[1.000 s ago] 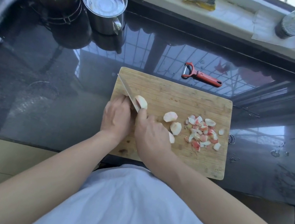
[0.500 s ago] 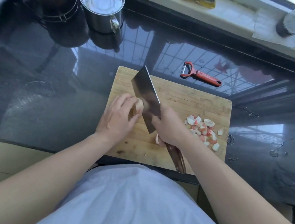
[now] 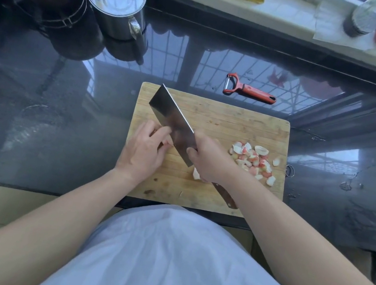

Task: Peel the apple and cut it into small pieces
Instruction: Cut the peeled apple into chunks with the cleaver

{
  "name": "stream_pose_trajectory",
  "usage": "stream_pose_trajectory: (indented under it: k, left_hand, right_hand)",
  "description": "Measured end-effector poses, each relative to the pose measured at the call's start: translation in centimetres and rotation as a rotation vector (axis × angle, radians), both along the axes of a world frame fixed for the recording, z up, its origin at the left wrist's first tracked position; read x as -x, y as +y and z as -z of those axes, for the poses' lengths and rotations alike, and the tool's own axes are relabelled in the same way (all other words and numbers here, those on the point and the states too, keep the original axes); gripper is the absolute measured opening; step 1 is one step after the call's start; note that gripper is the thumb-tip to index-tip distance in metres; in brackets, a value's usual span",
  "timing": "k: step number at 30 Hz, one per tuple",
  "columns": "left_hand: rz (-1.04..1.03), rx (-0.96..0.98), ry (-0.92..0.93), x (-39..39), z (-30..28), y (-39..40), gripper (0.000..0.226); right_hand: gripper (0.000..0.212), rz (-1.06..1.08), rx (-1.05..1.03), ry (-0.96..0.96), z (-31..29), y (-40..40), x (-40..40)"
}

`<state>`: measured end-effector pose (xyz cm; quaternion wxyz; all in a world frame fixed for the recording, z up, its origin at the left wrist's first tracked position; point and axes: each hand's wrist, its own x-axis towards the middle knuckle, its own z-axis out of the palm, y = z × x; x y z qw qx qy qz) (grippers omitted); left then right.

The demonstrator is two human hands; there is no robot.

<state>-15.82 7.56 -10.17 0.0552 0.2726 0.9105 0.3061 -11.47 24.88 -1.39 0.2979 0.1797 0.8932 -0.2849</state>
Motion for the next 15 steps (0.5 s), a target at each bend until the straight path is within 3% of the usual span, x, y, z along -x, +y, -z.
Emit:
stream_pose_trajectory:
  k: [6, 15]
  left_hand:
    - [0.062, 0.02, 0.082, 0.4, 0.6, -0.4, 0.012]
    - [0.07, -0.047, 0.088, 0.5, 1.6, -0.8, 0.011]
  right_hand:
    - [0.007, 0.028, -0.159, 0.068, 1.2, -2.6, -1.6]
    - [0.025, 0.028, 0.099, 0.016, 1.0, 1.0, 0.0]
